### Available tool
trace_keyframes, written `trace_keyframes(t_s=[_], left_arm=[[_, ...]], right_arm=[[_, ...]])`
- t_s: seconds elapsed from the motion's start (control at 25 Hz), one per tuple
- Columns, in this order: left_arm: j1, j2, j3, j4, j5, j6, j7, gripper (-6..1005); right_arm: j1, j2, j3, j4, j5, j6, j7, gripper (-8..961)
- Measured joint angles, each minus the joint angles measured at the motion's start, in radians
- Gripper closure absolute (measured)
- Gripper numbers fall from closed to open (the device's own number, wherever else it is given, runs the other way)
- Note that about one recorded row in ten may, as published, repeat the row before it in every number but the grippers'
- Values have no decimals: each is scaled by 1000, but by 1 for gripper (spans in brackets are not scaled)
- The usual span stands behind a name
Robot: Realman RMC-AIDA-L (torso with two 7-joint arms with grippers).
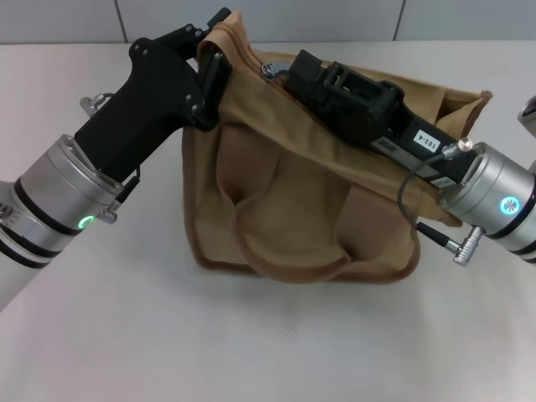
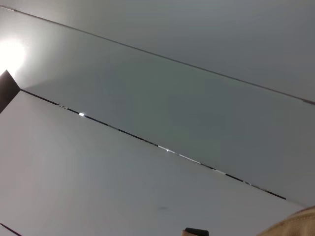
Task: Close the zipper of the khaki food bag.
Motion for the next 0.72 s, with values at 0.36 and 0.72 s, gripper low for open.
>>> trace_keyframes(t_s=[0.36,0.72], left_arm=[[-18,0,4,-12,0,6,0,965],[-22,0,4,-14,0,15,0,964]], right_arm=[[17,1,0,0,0,57,-1,601],[40,2,1,2,0,68,-35,599]])
